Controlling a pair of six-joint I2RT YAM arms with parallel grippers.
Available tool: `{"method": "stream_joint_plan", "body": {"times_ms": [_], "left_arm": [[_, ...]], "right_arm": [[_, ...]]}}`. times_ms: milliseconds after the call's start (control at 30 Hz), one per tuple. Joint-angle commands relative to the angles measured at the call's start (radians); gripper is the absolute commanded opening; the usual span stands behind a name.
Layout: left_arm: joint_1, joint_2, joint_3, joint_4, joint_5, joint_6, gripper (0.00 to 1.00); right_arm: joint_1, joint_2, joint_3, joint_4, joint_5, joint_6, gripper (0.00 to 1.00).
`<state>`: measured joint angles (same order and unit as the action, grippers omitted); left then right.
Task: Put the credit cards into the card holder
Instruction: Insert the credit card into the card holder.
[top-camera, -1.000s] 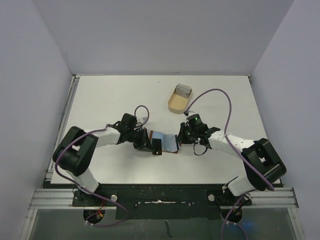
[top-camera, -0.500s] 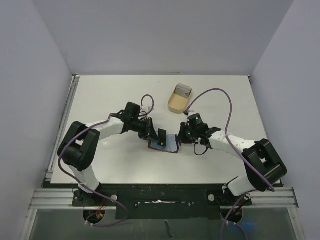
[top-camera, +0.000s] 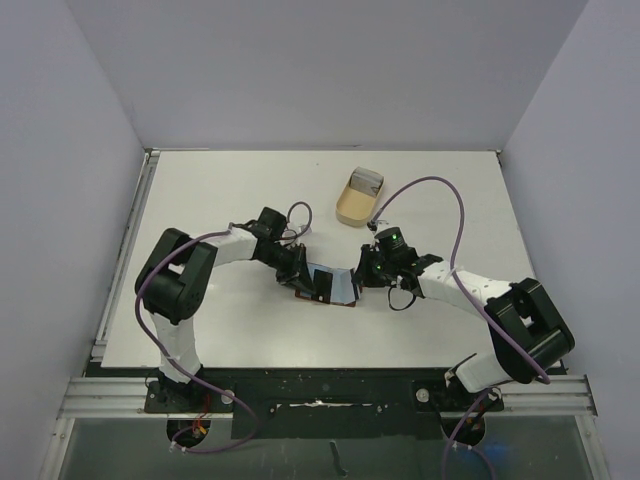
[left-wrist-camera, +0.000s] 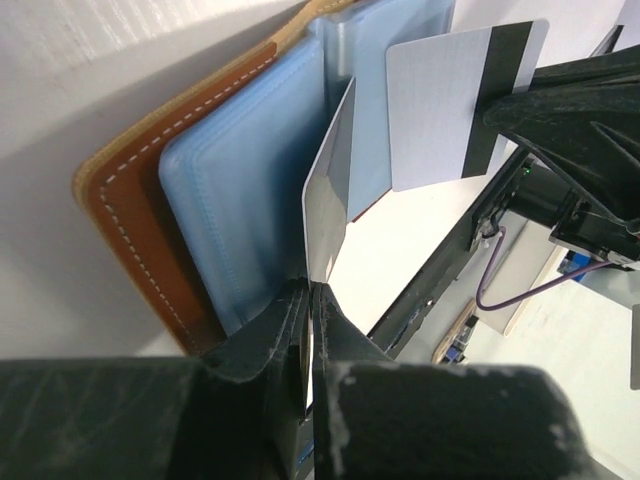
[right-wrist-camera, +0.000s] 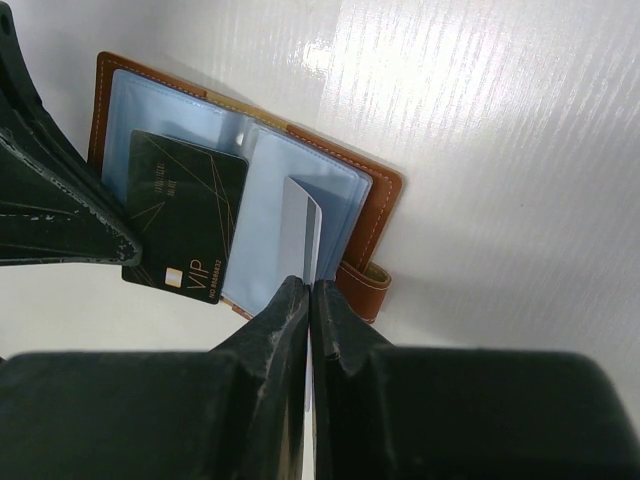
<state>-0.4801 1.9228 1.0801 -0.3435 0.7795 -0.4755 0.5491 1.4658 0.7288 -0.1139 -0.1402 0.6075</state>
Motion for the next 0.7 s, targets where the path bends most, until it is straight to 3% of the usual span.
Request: {"method": "stream_joint_plan", "body": {"times_ms": [0, 667], "left_arm": [[0.017, 0.012, 0.055, -0.092, -0.057, 0.07, 0.0], [0.008, 0.081, 0.115, -0.096, -0.042, 0.043, 0.0]], "right_arm": [[-0.009, -0.026, -0.009, -0.035, 0.041, -0.037, 0.0], [-0.009, -0.03, -0.018, -0.03, 0.043, -0.034, 0.0]]}}
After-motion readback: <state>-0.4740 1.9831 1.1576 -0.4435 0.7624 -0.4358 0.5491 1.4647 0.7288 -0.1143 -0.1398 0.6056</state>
